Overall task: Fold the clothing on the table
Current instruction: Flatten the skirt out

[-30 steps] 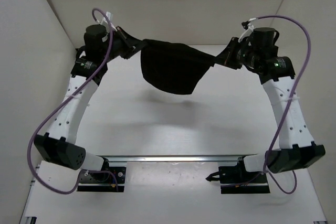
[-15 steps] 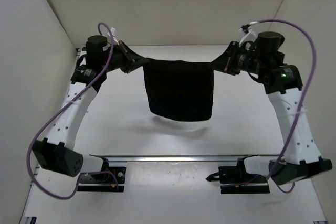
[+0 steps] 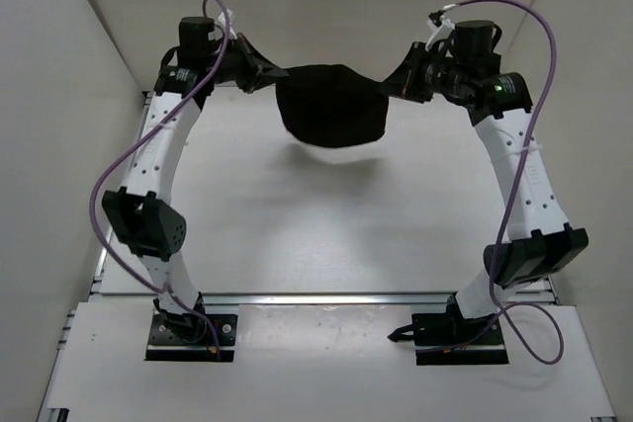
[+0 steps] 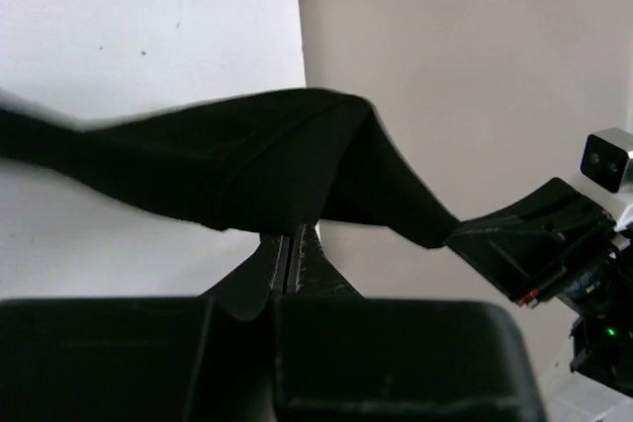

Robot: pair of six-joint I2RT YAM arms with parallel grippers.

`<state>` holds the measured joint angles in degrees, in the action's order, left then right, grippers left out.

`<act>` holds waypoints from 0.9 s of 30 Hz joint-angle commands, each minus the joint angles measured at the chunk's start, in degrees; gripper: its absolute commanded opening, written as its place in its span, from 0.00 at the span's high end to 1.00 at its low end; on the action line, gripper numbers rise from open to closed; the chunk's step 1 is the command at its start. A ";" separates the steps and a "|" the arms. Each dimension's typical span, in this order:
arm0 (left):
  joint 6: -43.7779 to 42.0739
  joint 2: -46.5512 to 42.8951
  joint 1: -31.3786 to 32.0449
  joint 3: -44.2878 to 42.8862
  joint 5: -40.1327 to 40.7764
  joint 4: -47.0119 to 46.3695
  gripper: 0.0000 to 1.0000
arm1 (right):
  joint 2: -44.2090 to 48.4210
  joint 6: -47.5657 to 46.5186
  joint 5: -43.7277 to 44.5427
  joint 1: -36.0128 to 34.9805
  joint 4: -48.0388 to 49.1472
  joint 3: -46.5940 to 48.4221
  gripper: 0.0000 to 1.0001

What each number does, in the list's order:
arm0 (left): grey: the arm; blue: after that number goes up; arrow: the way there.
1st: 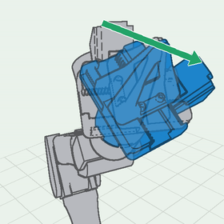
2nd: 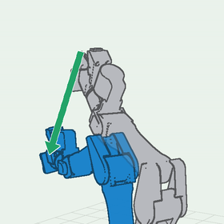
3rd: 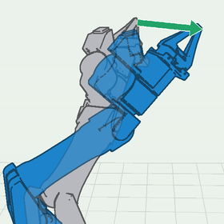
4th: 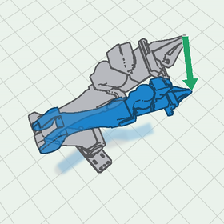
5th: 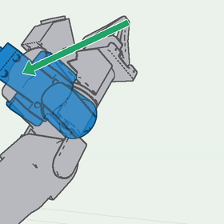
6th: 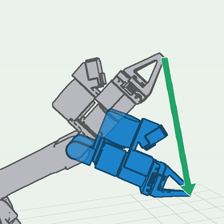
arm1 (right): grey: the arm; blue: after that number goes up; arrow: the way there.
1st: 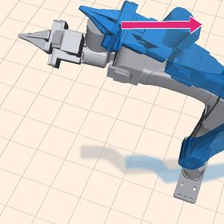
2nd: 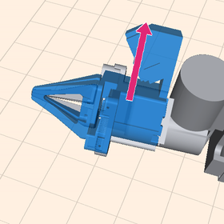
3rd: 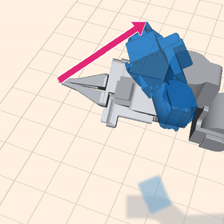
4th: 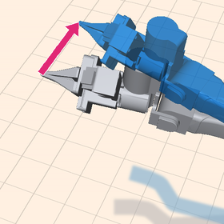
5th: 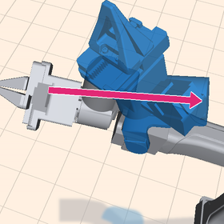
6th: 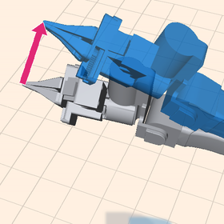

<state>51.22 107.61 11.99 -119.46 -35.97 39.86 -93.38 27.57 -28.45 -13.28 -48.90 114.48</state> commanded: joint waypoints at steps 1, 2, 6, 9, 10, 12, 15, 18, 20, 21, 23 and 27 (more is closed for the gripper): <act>-1.13 -9.33 -0.83 10.59 -2.09 -2.21 1.00 | 4.43 -0.16 -1.16 2.90 2.92 -6.23 0.99; -0.86 -11.61 -0.74 17.70 -2.53 -5.28 1.00 | 6.00 0.37 -1.17 3.34 5.37 -12.98 1.00; -2.00 -18.30 0.40 37.34 -0.35 -12.78 1.00 | 11.28 2.31 -3.28 5.62 11.10 -32.36 1.00; -4.37 -21.39 1.63 51.49 1.77 -14.28 1.00 | 14.62 3.71 -1.54 6.25 10.33 -46.33 1.00; -6.03 -22.78 2.50 57.52 2.39 -14.72 1.00 | 16.29 4.67 -0.39 6.07 10.06 -51.15 1.00; -7.54 -25.77 4.00 65.29 3.26 -14.20 1.00 | 19.54 6.26 0.06 5.63 9.62 -60.55 1.00; -9.12 -29.81 6.46 76.37 4.42 -14.02 1.00 | 25.26 8.46 -0.29 5.98 7.17 -69.18 1.00; -7.28 -34.99 8.49 83.93 3.27 -14.98 1.00 | 32.81 11.79 -1.35 4.32 5.58 -75.69 1.00; -6.05 -38.25 10.68 84.57 4.66 -12.80 1.00 | 38.43 14.51 -2.48 3.09 4.96 -79.21 1.00; -6.13 -39.83 11.73 84.48 5.29 -11.92 1.00 | 39.41 15.75 -3.36 2.91 4.52 -80.80 1.00; -6.13 -41.69 13.58 85.27 5.99 -9.45 1.00 | 42.48 17.24 -3.98 1.68 3.21 -82.39 1.00; -1.93 -49.31 16.57 88.86 5.12 -7.42 1.00 | 47.14 18.39 -2.58 -0.17 -1.79 -81.87 1.00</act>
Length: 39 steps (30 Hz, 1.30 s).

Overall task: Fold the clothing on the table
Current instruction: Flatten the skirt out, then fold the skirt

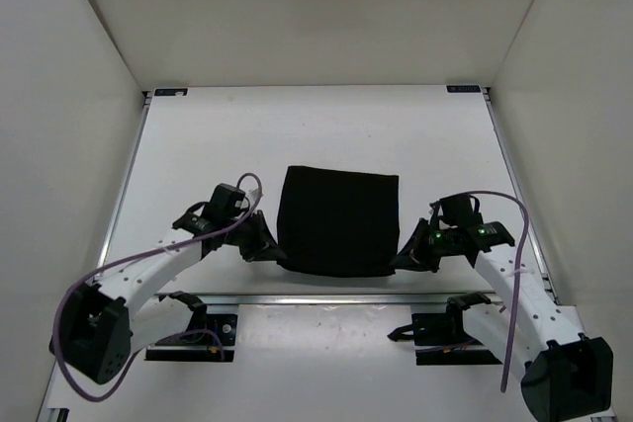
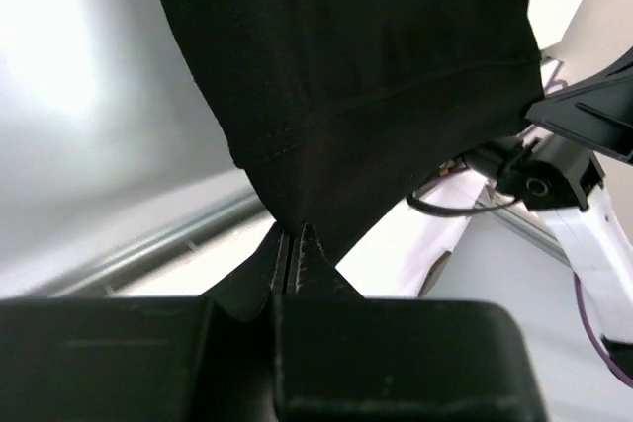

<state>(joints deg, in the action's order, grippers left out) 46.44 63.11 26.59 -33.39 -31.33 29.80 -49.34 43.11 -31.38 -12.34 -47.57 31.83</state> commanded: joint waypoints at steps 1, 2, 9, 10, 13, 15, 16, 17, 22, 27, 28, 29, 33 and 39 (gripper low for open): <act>4.96 -7.54 2.93 3.93 0.05 2.63 1.00 | 4.42 3.20 -0.08 -1.37 -4.53 1.03 1.00; 6.72 -10.18 3.55 4.73 0.13 2.80 1.00 | 6.34 3.03 -0.61 -1.11 -5.77 0.86 1.00; 8.76 -11.28 -4.87 6.06 -5.31 -2.98 1.00 | 5.75 -4.16 -4.57 4.77 -9.91 0.33 1.00; 8.33 -10.04 -5.14 5.44 -5.84 -3.95 1.00 | 4.10 -4.79 -5.35 6.69 -9.30 0.25 1.00; 7.62 -1.35 -6.81 1.32 -7.25 -8.43 0.99 | -0.56 -8.22 -9.83 11.62 -6.41 1.47 1.00; 7.45 2.60 -8.73 -1.93 -8.13 -10.45 0.99 | -4.61 -9.71 -11.34 12.25 -4.56 3.31 1.00; 7.44 5.24 -9.01 -3.95 -8.39 -11.07 1.00 | -6.62 -9.63 -12.04 12.16 -2.72 4.71 0.99; 7.09 6.66 -9.71 -5.01 -9.18 -11.69 1.00 | -9.78 -10.32 -11.61 12.25 -2.09 5.25 1.00; 5.95 16.59 -11.73 -10.90 -11.55 -14.06 0.99 | -18.59 -10.51 -12.13 13.56 3.97 9.91 1.00; 6.91 22.31 -12.79 -14.15 -12.78 -17.14 0.99 | -25.53 -12.52 -11.25 15.94 6.52 12.80 1.00; 6.91 23.54 -13.31 -15.21 -12.35 -17.49 0.99 | -26.85 -12.70 -11.34 16.38 6.53 13.94 1.00; 6.91 24.94 -13.23 -16.00 -12.61 -18.11 0.98 | -27.47 -13.49 -11.08 16.73 6.53 15.44 1.00; 8.84 28.64 -14.02 -17.50 -13.14 -21.09 0.98 | -32.38 -14.99 -10.37 17.52 6.69 19.49 1.00; 10.25 34.62 -15.60 -21.98 -13.23 -23.11 0.96 | -41.52 -15.69 -10.63 17.52 7.49 26.60 1.00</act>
<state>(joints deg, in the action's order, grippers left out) 55.77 96.64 12.64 -52.69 -44.60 10.09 -87.88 29.19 -42.94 4.54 -41.67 55.18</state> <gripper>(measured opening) 0.043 0.007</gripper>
